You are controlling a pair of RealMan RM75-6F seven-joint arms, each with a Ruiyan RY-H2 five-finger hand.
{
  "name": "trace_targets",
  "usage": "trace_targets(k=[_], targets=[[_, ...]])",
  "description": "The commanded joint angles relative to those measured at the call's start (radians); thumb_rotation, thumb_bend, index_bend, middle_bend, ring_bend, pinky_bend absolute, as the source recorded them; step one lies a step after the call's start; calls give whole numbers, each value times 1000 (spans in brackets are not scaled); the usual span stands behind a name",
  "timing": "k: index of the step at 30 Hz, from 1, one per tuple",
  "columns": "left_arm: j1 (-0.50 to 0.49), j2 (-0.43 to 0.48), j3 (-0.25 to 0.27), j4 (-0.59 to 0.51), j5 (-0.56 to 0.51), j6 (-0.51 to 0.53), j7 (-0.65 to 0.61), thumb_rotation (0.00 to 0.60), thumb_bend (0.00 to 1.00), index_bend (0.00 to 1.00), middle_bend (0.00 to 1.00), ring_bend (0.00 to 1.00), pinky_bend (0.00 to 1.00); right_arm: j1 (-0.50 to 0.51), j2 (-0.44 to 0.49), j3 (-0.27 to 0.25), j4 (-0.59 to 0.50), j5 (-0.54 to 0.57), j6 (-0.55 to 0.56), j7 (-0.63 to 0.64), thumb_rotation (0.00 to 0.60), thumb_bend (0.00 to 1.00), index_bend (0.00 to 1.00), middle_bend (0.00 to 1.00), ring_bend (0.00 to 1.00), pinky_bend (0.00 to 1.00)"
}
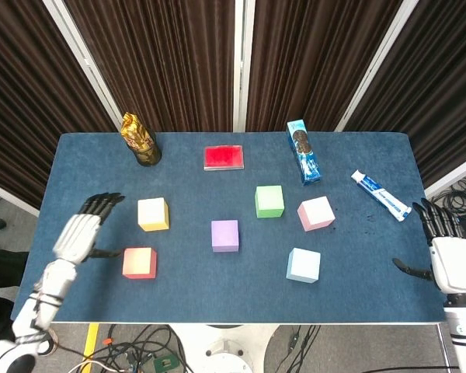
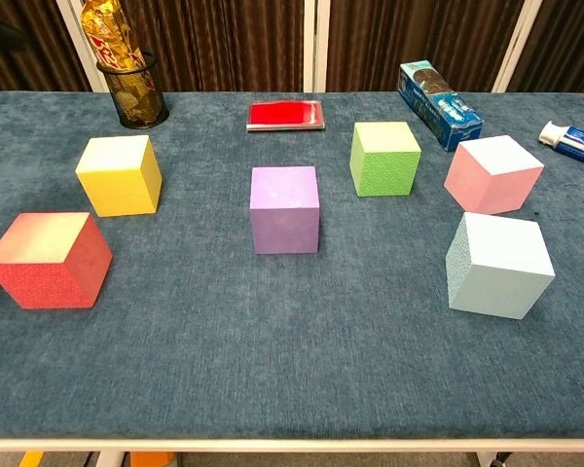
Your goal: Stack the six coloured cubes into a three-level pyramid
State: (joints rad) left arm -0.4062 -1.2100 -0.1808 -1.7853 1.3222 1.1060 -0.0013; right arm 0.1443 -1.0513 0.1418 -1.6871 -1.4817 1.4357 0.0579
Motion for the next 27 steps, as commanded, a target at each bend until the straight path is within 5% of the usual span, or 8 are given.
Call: trace_targets(k=[1,8,16,27], targets=[[-84,-100,-32,58,-116,-91,63,600,137,96,73,0,43,21,21,13,-41,-7,-10,-37,600,0,0,0,0,0],[-154,-247,-55,217,-233,-110,144,600,136,90,70,0,43,51,27,22,-67,15,-47,-76,600,0,0,0,0,0],[-191,-268,-69,309,-298,-176,117,600,137,90,76,0,43,69,19,29,-47,40,-66,-79,600,0,0,0,0,0],[-229,-319,-71,406,-312,-219,68,600,176,96,273,0,44,79,1,20,-26,58,-80,-83,600,0,0,0,0,0]])
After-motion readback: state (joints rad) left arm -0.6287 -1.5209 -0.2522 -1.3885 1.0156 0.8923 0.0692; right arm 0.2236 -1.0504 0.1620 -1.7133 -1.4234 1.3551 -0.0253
